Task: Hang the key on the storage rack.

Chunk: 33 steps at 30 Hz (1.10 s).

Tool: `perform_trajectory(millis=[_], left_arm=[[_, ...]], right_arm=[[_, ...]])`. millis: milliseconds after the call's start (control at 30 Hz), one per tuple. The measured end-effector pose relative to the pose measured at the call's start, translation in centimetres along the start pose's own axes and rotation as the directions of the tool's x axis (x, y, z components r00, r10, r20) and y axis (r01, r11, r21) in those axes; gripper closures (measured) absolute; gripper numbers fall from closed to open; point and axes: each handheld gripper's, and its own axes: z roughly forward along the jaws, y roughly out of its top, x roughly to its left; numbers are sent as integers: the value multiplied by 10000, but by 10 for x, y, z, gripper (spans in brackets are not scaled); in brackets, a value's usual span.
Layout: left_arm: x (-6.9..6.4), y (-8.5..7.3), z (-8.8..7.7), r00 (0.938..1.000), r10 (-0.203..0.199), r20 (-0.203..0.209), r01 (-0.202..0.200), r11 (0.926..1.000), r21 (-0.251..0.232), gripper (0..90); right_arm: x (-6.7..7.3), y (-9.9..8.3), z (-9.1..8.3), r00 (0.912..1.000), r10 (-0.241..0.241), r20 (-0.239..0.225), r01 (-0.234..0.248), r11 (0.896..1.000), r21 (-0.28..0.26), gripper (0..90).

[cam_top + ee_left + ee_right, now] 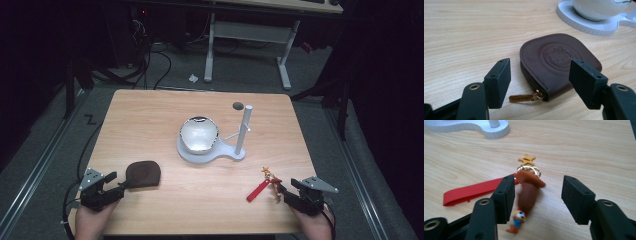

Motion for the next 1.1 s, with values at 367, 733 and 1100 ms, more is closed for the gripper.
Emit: perform_trajectory(millis=[367,733,1100], left_arm=[[4,-4,1,9996,-229,-139,230,9997,30,363],[3,-4,2,9999,-80,-91,80,10000,-25,362],[-2,-4,3,9999,111,42,-112,9999,41,351]], right_arm=[[-1,-4,3,9999,-131,-97,132,9998,161,547],[-3,6,5,9993,33,371,-78,9923,1233,723],[-6,18,4,9998,-129,159,83,9645,2638,694]])
